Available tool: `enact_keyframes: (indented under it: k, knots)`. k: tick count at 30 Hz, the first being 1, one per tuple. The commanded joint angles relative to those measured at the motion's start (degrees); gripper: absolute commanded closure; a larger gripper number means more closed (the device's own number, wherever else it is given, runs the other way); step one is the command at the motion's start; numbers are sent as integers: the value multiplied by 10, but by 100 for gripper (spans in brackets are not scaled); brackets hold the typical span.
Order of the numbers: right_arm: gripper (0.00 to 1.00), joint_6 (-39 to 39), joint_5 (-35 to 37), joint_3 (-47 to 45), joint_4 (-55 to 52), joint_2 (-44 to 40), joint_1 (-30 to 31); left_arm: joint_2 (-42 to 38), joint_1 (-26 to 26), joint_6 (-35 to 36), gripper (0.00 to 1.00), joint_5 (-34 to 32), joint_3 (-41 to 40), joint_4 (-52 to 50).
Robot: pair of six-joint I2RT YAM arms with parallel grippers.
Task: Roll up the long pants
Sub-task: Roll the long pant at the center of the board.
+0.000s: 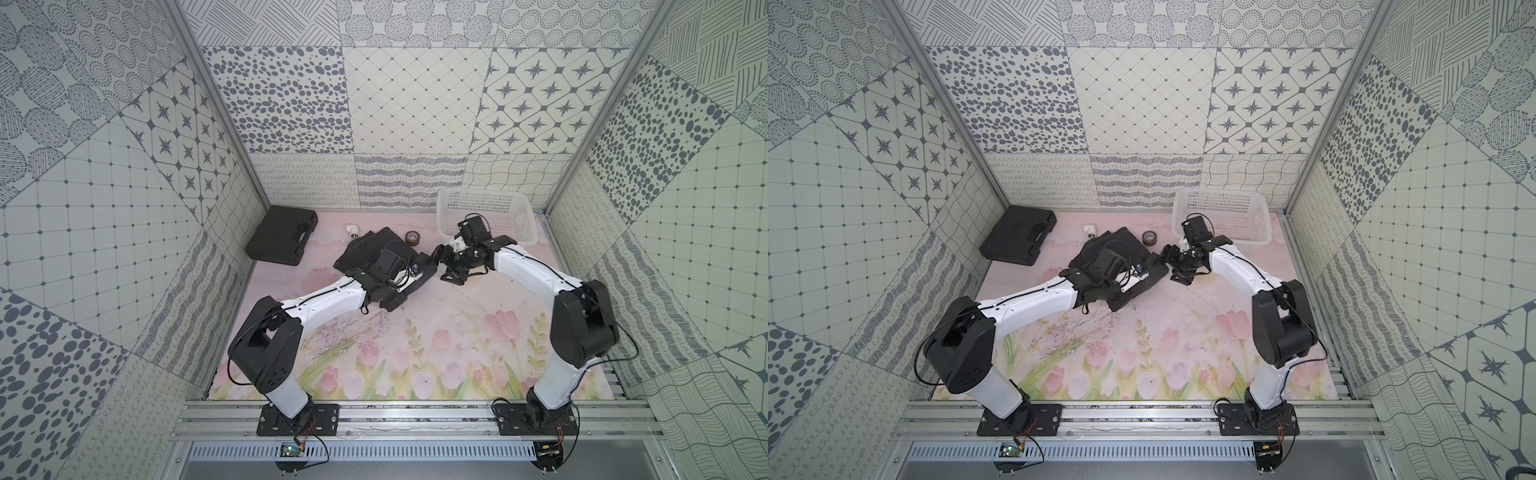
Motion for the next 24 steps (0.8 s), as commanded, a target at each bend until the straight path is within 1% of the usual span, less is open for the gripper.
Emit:
enact_keyframes:
  k: [1,2,3,6,8,9,11,13,15,20,22,23,24]
  knots:
    - [20,-25,-26,-56,6,-78,-45,5,59,-393,100,462,-1,67]
    - [20,-32,-32,-74,6,-93,-46,18,65,-444,100,487,-9,97]
    - [20,-37,-40,-88,6,-103,-44,30,67,-481,100,494,-20,120]
    - [19,-29,-49,-129,32,-114,-16,87,72,-518,100,516,-21,144]
    - [19,3,-49,-155,77,-109,6,117,69,-549,100,544,-23,199]
    - [19,24,-47,-170,109,-105,16,126,67,-562,100,545,-24,222]
    - [18,56,-34,-192,160,-89,28,136,66,-574,100,552,-23,247]
    - [17,70,-25,-199,184,-64,32,136,63,-586,100,556,-30,277]
    - [12,81,-17,-203,207,-37,33,136,61,-603,100,555,-43,307]
    - [12,118,15,-189,291,36,42,137,51,-603,100,556,-69,329]
    - [14,130,16,-169,305,68,47,136,49,-601,100,551,-80,334]
    - [17,123,18,-150,289,86,53,135,49,-602,100,548,-87,341]
    - [23,116,20,-135,277,99,59,134,49,-600,100,544,-90,344]
